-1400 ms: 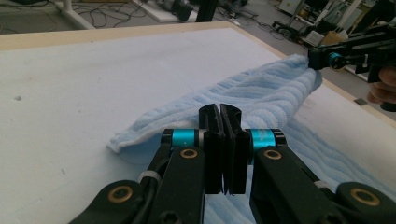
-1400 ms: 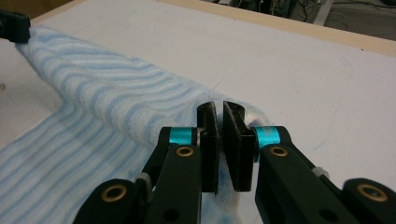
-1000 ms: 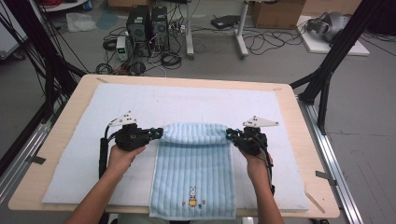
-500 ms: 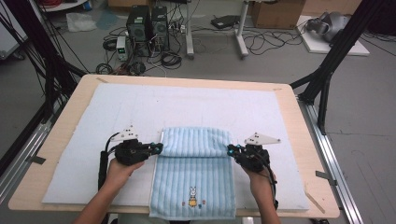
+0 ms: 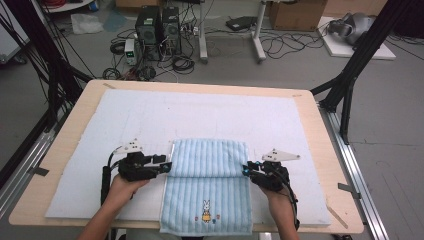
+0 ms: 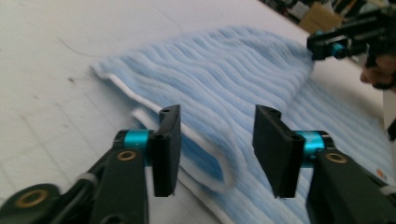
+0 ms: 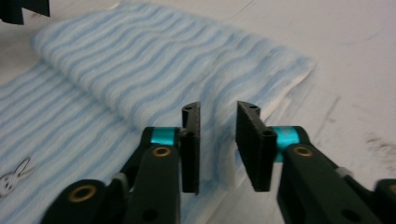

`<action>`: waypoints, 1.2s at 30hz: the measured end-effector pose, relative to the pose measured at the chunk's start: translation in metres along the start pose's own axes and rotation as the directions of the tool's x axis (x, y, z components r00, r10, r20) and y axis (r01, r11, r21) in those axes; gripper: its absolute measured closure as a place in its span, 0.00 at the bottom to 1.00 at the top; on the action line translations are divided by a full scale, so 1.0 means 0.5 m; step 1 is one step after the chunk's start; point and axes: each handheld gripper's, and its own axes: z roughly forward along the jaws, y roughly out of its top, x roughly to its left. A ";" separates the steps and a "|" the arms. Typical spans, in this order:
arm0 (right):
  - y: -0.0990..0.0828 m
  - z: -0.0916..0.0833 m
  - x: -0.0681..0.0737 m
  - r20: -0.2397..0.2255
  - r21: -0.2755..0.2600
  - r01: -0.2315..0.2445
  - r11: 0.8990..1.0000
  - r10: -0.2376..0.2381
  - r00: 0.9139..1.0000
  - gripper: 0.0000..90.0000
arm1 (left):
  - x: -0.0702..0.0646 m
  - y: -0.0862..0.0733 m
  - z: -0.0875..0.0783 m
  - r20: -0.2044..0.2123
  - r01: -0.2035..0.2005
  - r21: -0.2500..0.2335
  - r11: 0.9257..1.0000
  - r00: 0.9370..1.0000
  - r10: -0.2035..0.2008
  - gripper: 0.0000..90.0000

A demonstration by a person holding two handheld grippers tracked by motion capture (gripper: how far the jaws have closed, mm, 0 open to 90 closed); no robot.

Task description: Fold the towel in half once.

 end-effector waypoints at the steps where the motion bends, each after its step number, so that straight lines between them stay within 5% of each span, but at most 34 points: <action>1: 0.006 -0.001 -0.003 0.005 -0.009 -0.014 1.000 0.014 1.000 0.71 | 0.006 0.006 0.002 -0.007 -0.003 0.002 1.000 1.000 0.003 0.55; 6: 0.033 0.009 -0.023 0.050 -0.022 -0.047 0.999 0.048 0.998 0.63 | 0.033 0.018 0.021 -0.059 -0.005 0.009 1.000 0.998 0.006 0.54; 14: 0.045 0.069 -0.040 0.070 0.089 -0.082 0.993 0.076 0.995 0.50 | 0.041 0.019 0.069 -0.060 0.034 0.091 0.995 0.998 -0.029 0.47; 18: 0.044 0.092 -0.030 0.087 0.154 -0.041 0.987 0.028 0.996 0.49 | 0.028 0.018 0.094 -0.083 -0.028 0.191 0.981 0.996 0.044 0.51; 21: 0.041 0.106 -0.029 0.091 0.201 -0.030 0.979 0.011 0.996 0.50 | 0.024 0.018 0.093 -0.117 -0.068 0.205 0.976 0.989 0.094 0.63; 24: 0.041 0.107 -0.030 0.078 0.199 -0.028 0.980 0.012 0.997 0.61 | 0.023 0.014 0.094 -0.088 -0.087 0.204 0.975 0.990 0.107 0.89; 26: 0.039 0.105 -0.034 0.023 0.196 -0.038 0.980 0.035 0.999 0.84 | 0.020 0.016 0.096 -0.100 -0.097 0.203 0.974 0.988 0.119 0.93; 27: 0.038 0.107 -0.036 -0.005 0.191 -0.049 0.980 0.051 0.999 0.87 | 0.021 0.017 0.097 -0.102 -0.090 0.199 0.976 0.988 0.112 0.94; 31: 0.045 0.109 -0.035 0.022 0.166 -0.022 0.986 0.018 1.000 0.91 | 0.032 0.030 0.098 -0.142 -0.071 0.146 0.987 0.986 0.092 0.95; 36: 0.063 0.127 -0.050 0.040 0.140 -0.028 0.990 0.022 0.999 0.90 | 0.050 0.059 0.109 -0.169 -0.062 0.129 0.990 0.982 0.083 0.95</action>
